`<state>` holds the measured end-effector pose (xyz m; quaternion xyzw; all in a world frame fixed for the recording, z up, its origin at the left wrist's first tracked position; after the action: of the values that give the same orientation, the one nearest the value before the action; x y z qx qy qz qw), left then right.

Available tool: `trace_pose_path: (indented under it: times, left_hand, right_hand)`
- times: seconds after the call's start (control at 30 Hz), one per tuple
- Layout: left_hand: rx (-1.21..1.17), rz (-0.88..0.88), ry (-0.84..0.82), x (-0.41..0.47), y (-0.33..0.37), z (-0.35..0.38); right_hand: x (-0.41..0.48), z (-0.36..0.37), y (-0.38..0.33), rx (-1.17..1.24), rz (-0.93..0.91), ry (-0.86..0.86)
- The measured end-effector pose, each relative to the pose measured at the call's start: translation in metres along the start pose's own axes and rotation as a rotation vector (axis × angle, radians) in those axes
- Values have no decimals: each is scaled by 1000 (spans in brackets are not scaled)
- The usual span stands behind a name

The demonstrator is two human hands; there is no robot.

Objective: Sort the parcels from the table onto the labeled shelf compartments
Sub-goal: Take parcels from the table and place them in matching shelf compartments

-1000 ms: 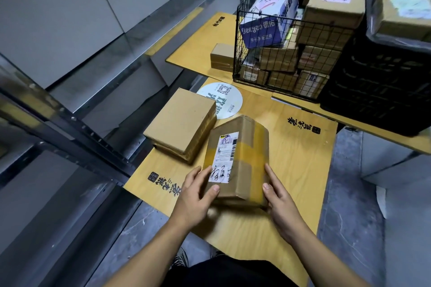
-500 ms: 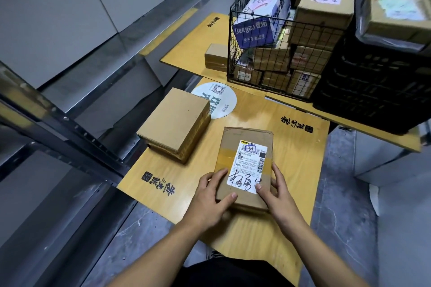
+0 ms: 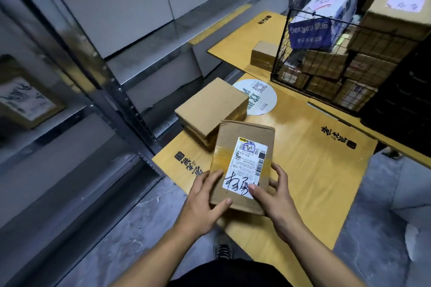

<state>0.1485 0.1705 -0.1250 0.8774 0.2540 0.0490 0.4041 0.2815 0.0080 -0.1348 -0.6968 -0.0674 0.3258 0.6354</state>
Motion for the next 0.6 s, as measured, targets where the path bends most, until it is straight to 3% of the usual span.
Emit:
trace_pose_path:
  times: [0.37,0.6]
  left_hand:
    - [-33,-180,310,-110,-46,-51]
    - [-35,-261,531,-235,-62,-74]
  right_hand:
    - [-45,102,-2,-193,-144,-247]
    - [-130,164,9,-198,-248,-471]
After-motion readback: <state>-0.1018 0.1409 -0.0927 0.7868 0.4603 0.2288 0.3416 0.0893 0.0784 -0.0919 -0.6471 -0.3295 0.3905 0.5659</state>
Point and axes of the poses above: each hand's wrist, its own x-axis towards the middle knuckle, its own z-axis out of the palm, y = z × x, the point moved 4 cm from there along x, towards the middle knuckle, and after that the axes turned 3 degrees about x, right-handed, at the moved point
